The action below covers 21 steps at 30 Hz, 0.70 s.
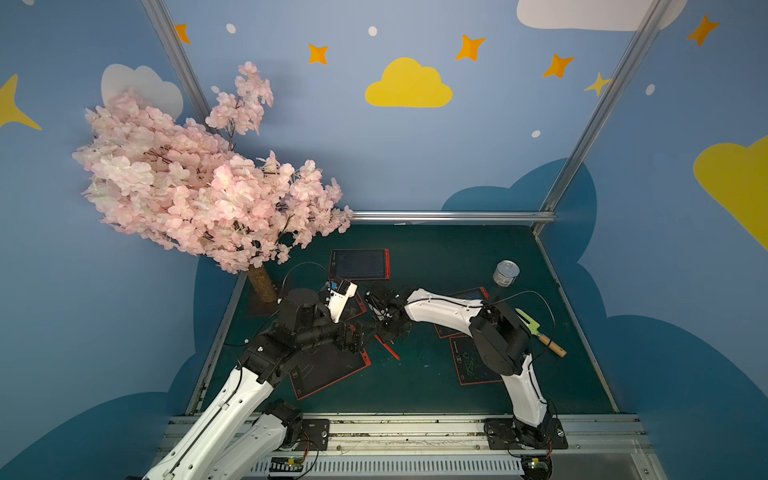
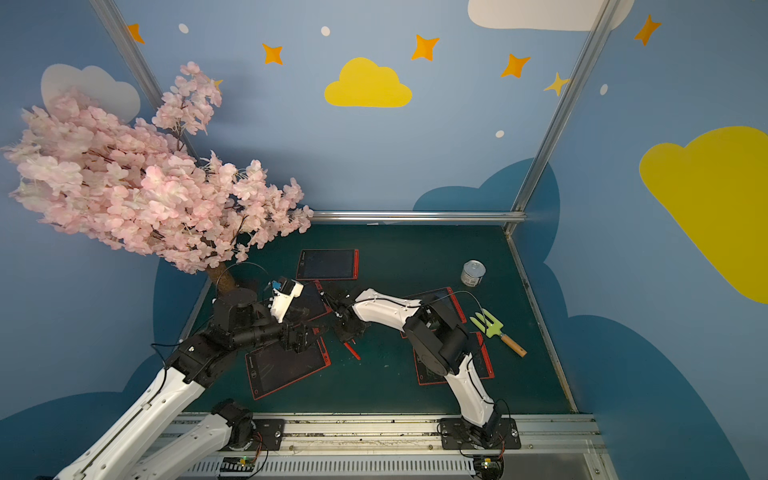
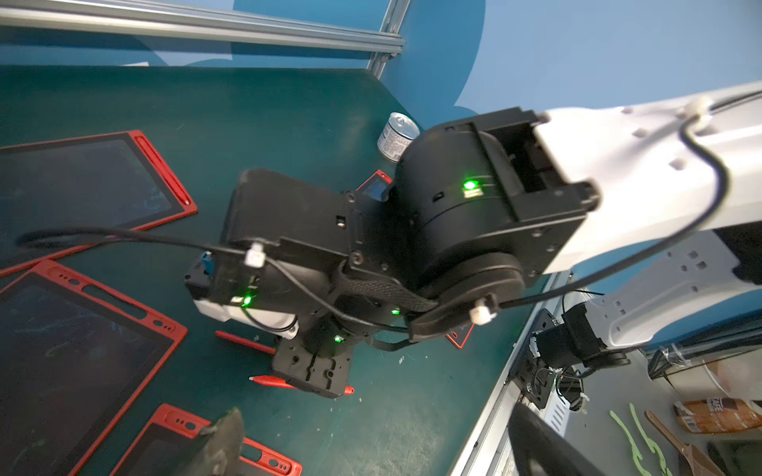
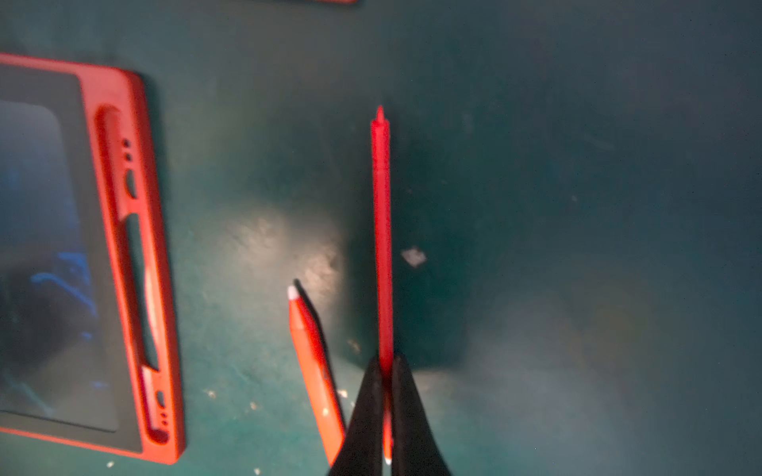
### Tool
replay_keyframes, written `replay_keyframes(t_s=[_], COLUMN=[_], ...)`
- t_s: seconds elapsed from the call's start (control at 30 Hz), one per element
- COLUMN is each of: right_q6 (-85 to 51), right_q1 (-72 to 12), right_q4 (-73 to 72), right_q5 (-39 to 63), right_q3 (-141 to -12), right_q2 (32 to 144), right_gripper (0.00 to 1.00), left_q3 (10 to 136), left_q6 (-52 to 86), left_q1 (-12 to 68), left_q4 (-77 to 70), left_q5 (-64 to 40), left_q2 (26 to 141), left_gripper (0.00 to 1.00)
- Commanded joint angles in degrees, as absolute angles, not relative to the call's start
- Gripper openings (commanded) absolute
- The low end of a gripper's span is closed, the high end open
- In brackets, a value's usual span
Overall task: Place the stylus back onto the writing tablet
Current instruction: Pick up the stylus from the center of the board.
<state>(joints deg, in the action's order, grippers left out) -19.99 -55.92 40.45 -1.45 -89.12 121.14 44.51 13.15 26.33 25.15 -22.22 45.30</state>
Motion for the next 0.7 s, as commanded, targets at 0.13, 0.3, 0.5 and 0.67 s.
replay_keyframes(t_s=[0.13, 0.3, 0.5, 0.67], right_q6=[-21.96, -22.63, -22.98, -23.07], right_q1=[-50.88, -48.49, -47.73, -47.48], right_q4=[37.21, 33.34, 32.42, 32.26], right_q5=[2.06, 5.52, 7.94, 10.72], right_q3=[-78.18, -71.56, -69.91, -70.48], right_q2=[111.13, 103.84, 97.34, 94.30], right_gripper=[0.01, 0.01, 0.01, 0.02], left_q3=[44.62, 42.53, 41.12, 38.13], left_q6=[24.90, 32.77, 42.45, 47.75], left_q1=[26.54, 26.63, 26.67, 26.81], left_q4=[27.45, 24.23, 16.80, 7.16], left_q5=[-16.95, -18.66, -21.06, -23.02], left_q2=[46.54, 48.98, 55.74, 58.44], left_gripper=[0.97, 0.96, 0.87, 0.77])
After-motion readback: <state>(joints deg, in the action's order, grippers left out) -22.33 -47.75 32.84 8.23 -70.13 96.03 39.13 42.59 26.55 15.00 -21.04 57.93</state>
